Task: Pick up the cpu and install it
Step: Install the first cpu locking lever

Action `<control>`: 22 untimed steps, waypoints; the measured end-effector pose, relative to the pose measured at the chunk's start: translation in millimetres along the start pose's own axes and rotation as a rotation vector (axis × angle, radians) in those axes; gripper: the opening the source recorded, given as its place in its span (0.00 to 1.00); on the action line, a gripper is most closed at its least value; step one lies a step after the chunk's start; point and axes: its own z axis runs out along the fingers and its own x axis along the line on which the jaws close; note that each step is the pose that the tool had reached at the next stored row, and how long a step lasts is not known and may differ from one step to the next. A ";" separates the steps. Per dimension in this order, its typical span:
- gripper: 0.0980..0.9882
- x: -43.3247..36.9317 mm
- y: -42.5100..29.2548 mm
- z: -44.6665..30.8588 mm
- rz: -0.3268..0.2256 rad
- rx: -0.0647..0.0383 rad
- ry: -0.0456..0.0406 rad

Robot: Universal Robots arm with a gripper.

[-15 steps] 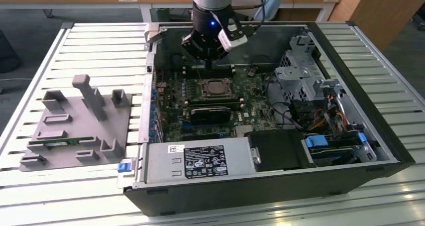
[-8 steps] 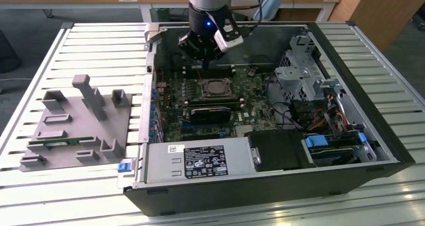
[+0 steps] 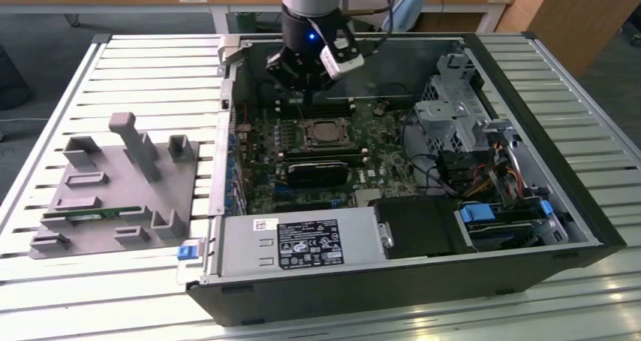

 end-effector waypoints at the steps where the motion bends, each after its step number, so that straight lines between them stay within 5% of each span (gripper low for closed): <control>1: 0.01 1.0 -0.1 0.1 0.000 0.000 0.0000; 15: 0.01 21.6 -0.7 2.8 0.000 0.000 0.0000; 22: 0.01 28.1 11.5 6.2 -0.001 0.000 0.0001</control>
